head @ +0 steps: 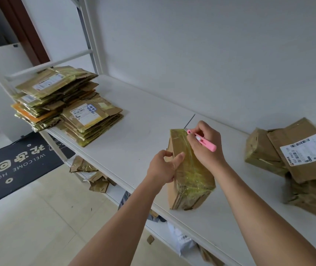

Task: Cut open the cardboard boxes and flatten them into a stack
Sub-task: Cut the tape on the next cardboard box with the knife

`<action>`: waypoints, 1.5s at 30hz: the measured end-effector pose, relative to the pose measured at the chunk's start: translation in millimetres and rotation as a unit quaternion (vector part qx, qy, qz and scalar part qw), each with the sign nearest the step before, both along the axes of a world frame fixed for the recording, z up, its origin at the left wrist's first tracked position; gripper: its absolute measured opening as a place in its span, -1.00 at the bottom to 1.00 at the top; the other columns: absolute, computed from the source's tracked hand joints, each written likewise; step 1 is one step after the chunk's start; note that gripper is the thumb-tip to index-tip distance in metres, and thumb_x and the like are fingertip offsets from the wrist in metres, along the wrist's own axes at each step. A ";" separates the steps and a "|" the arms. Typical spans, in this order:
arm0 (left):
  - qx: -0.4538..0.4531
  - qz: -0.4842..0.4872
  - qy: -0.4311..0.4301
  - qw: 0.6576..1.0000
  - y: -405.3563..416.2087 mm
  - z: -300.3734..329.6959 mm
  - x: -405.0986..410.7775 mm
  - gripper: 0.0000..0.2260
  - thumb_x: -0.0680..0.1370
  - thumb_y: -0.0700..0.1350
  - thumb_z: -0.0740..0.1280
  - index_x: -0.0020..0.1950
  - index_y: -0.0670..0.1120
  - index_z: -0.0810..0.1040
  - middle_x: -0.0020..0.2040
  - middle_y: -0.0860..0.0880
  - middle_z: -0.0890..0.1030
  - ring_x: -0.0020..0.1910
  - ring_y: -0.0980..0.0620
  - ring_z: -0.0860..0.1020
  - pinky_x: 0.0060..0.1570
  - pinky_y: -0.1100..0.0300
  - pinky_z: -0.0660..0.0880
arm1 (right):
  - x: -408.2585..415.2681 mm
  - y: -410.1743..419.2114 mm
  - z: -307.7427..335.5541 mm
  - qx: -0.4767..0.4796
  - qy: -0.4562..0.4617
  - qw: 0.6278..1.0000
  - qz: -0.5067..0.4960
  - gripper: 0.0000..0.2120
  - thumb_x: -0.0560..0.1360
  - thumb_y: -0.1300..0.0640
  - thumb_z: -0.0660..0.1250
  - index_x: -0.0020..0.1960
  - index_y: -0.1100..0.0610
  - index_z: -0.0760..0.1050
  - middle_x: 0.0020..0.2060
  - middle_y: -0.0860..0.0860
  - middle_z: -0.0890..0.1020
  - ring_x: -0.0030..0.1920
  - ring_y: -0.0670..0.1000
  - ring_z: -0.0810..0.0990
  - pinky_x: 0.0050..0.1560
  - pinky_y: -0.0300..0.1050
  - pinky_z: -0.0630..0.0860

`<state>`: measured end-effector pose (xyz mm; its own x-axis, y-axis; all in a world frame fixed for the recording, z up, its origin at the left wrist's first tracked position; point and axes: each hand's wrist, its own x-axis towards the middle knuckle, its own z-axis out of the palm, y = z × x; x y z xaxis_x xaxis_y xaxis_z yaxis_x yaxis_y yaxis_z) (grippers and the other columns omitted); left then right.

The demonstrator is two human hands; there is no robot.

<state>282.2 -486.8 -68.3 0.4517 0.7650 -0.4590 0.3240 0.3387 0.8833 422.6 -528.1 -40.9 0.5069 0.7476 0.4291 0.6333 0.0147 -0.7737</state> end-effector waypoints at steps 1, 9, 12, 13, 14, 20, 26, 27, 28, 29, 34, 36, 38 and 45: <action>0.001 0.002 -0.002 1.000 -0.4 0.2 0.1 -0.56 0.46 0.22 0.45 0.17 -0.02 0.47 -0.02 -0.18 0.70 -0.22 -0.12 0.62 0.00 -0.16 0.62 | 0.8 -0.6 1.0 -0.003 -0.008 1.000 0.007 -0.76 0.51 0.32 0.36 -0.25 0.17 0.35 -0.38 -0.14 0.51 -0.38 -0.22 0.52 -0.41 -0.44 0.31; 0.006 0.005 -0.005 1.000 -3.4 -0.5 1.7 -0.50 0.41 0.29 0.43 0.16 -0.01 0.48 -0.02 -0.21 0.70 -0.03 -0.30 0.66 0.04 -0.18 0.62 | 3.6 -12.5 2.9 -0.014 -0.056 0.998 0.040 -0.78 0.50 0.34 0.36 -0.23 0.20 0.37 -0.38 0.00 0.54 -0.28 -0.21 0.60 -0.39 -0.43 0.34; 0.008 0.009 -0.004 1.000 -2.1 -2.0 1.4 -0.52 0.43 0.28 0.43 0.15 -0.02 0.49 -0.01 -0.22 0.69 -0.12 -0.26 0.67 0.04 -0.18 0.61 | 1.6 -21.0 3.7 -0.012 -0.048 0.998 0.047 -0.81 0.51 0.34 0.36 -0.23 0.26 0.39 -0.37 0.08 0.57 -0.27 -0.23 0.60 -0.39 -0.45 0.33; 0.009 0.009 -0.003 1.000 -2.0 -1.9 1.8 -0.51 0.41 0.29 0.43 0.15 -0.02 0.49 -0.01 -0.22 0.69 -0.11 -0.27 0.67 0.04 -0.18 0.61 | 0.9 -24.5 3.4 -0.012 -0.049 0.998 0.049 -0.82 0.50 0.35 0.36 -0.23 0.28 0.39 -0.39 0.10 0.56 -0.33 -0.23 0.57 -0.40 -0.45 0.31; 0.010 0.010 -0.002 1.000 -2.0 -2.2 2.1 -0.49 0.39 0.30 0.43 0.15 -0.02 0.49 -0.02 -0.21 0.70 -0.09 -0.28 0.68 0.03 -0.18 0.62 | 0.0 -28.3 2.7 -0.012 -0.052 0.997 0.052 -0.82 0.50 0.36 0.36 -0.23 0.30 0.39 -0.40 0.11 0.54 -0.37 -0.19 0.54 -0.41 -0.44 0.30; 0.007 0.018 -0.001 1.000 -1.4 -3.3 3.2 -0.55 0.47 0.22 0.44 0.18 -0.06 0.49 -0.05 -0.17 0.71 -0.05 -0.22 0.69 -0.02 -0.14 0.64 | -14.8 -52.9 -4.3 -0.050 -0.052 0.994 0.080 -0.73 0.51 0.32 0.36 -0.28 0.21 0.33 -0.45 0.07 0.45 -0.46 0.03 0.40 -0.48 -0.24 0.30; 0.010 0.011 0.006 1.000 -2.6 0.5 3.2 -0.56 0.49 0.20 0.43 0.18 -0.07 0.49 -0.05 -0.15 0.71 -0.09 -0.18 0.70 -0.04 -0.12 0.65 | -25.4 -91.0 -0.5 -0.058 0.038 0.994 0.082 -0.71 0.51 0.26 0.35 -0.31 0.10 0.32 -0.43 0.02 0.48 -0.29 0.18 0.61 -0.45 0.01 0.43; 0.010 0.009 0.008 1.000 -3.1 1.2 4.6 -0.57 0.49 0.20 0.43 0.16 -0.07 0.49 -0.06 -0.14 0.71 -0.13 -0.15 0.69 -0.04 -0.11 0.65 | -27.7 -97.3 1.0 -0.057 0.051 0.994 0.083 -0.71 0.51 0.24 0.34 -0.31 0.07 0.32 -0.42 0.00 0.49 -0.26 0.21 0.62 -0.39 0.07 0.48; 0.011 0.008 0.010 1.000 -3.9 2.1 6.4 -0.58 0.48 0.20 0.44 0.14 -0.07 0.50 -0.07 -0.13 0.70 -0.13 -0.14 0.69 -0.05 -0.11 0.65 | -30.1 -102.9 1.8 -0.057 0.061 0.993 0.082 -0.71 0.51 0.24 0.34 -0.31 0.06 0.33 -0.42 -0.02 0.51 -0.26 0.21 0.62 -0.30 0.12 0.53; 0.015 0.008 0.013 1.000 -4.4 2.7 9.3 -0.59 0.48 0.19 0.44 0.12 -0.07 0.50 -0.07 -0.13 0.70 -0.11 -0.15 0.70 -0.06 -0.12 0.65 | -31.8 -107.5 1.6 -0.055 0.067 0.993 0.079 -0.71 0.52 0.27 0.35 -0.30 0.09 0.34 -0.41 -0.01 0.52 -0.27 0.19 0.61 -0.22 0.13 0.55; 0.050 0.012 0.021 0.998 -5.1 3.6 22.1 -0.61 0.46 0.14 0.48 0.13 -0.07 0.52 -0.08 -0.11 0.68 -0.15 -0.10 0.68 -0.08 -0.07 0.66 | -36.3 -120.3 1.4 -0.035 0.083 0.995 0.051 -0.76 0.51 0.37 0.35 -0.26 0.22 0.36 -0.41 0.07 0.54 -0.36 0.10 0.56 -0.34 0.00 0.54; 0.050 0.020 0.013 0.998 -3.7 2.5 22.7 -0.62 0.48 0.10 0.48 0.15 -0.10 0.52 -0.09 -0.11 0.68 -0.21 -0.05 0.67 -0.15 0.03 0.65 | -41.5 -120.8 2.8 -0.025 0.083 0.995 0.043 -0.73 0.50 0.38 0.34 -0.28 0.18 0.34 -0.41 0.05 0.54 -0.40 0.02 0.52 -0.44 -0.17 0.45; 0.051 0.026 0.009 0.998 -2.2 1.8 21.9 -0.63 0.49 0.07 0.48 0.15 -0.12 0.52 -0.08 -0.12 0.67 -0.21 -0.06 0.66 -0.20 0.08 0.63 | -50.5 -120.8 1.9 -0.004 0.076 0.996 0.038 -0.71 0.50 0.34 0.33 -0.29 0.11 0.31 -0.44 -0.01 0.49 -0.47 -0.04 0.45 -0.47 -0.28 0.38; 0.053 0.029 0.007 0.998 -2.9 1.3 24.6 -0.65 0.50 0.05 0.47 0.15 -0.13 0.52 -0.06 -0.14 0.67 -0.17 -0.10 0.68 -0.16 0.02 0.65 | -63.0 -128.8 -5.8 0.052 0.063 0.997 0.009 -0.76 0.49 0.25 0.25 -0.30 0.18 0.27 -0.47 0.03 0.40 -0.51 -0.07 0.38 -0.50 -0.25 0.34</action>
<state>306.8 -489.7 -66.9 0.3993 0.8347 -0.3791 0.3181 0.2617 0.9112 359.6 -656.9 -46.7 0.5488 0.7116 0.4387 0.5300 0.1096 -0.8409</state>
